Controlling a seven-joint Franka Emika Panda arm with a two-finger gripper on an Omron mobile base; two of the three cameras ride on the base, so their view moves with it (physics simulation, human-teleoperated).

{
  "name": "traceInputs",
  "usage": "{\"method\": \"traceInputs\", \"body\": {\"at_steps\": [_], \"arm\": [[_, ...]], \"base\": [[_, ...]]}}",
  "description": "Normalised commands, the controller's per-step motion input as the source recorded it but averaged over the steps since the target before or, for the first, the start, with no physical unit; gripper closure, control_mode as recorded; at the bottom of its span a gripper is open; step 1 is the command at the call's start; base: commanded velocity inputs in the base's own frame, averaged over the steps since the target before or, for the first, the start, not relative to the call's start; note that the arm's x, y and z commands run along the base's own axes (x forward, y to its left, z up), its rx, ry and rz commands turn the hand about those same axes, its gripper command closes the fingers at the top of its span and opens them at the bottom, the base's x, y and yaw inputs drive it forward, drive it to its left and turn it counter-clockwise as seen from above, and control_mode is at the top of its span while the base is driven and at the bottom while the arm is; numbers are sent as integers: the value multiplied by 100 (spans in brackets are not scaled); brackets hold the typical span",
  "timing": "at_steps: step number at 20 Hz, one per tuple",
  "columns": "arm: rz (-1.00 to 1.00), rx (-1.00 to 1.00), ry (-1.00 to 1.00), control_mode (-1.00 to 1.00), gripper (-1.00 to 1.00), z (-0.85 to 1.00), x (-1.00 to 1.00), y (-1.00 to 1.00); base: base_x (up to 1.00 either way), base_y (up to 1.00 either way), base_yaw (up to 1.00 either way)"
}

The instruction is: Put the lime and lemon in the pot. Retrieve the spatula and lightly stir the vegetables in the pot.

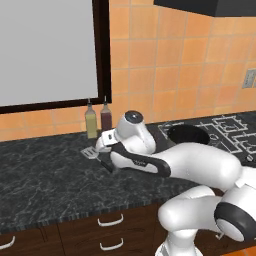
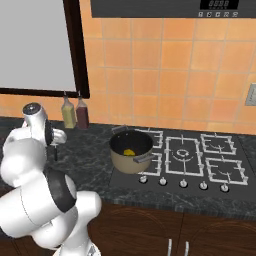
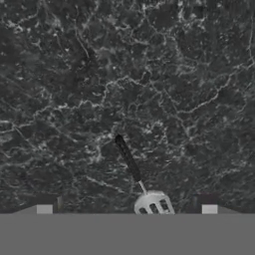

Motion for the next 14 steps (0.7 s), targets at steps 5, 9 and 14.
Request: {"method": "traceInputs", "body": {"at_steps": [5, 9, 14], "arm": [[33, -20, -3, -100, -100, -54, -1, 15], [18, -17, -11, -100, -100, -46, 0, 0], [20, -8, -7, -100, -100, -39, 3, 5]], "base": [[0, 0, 0], [0, 0, 0], [0, 0, 0]]}}
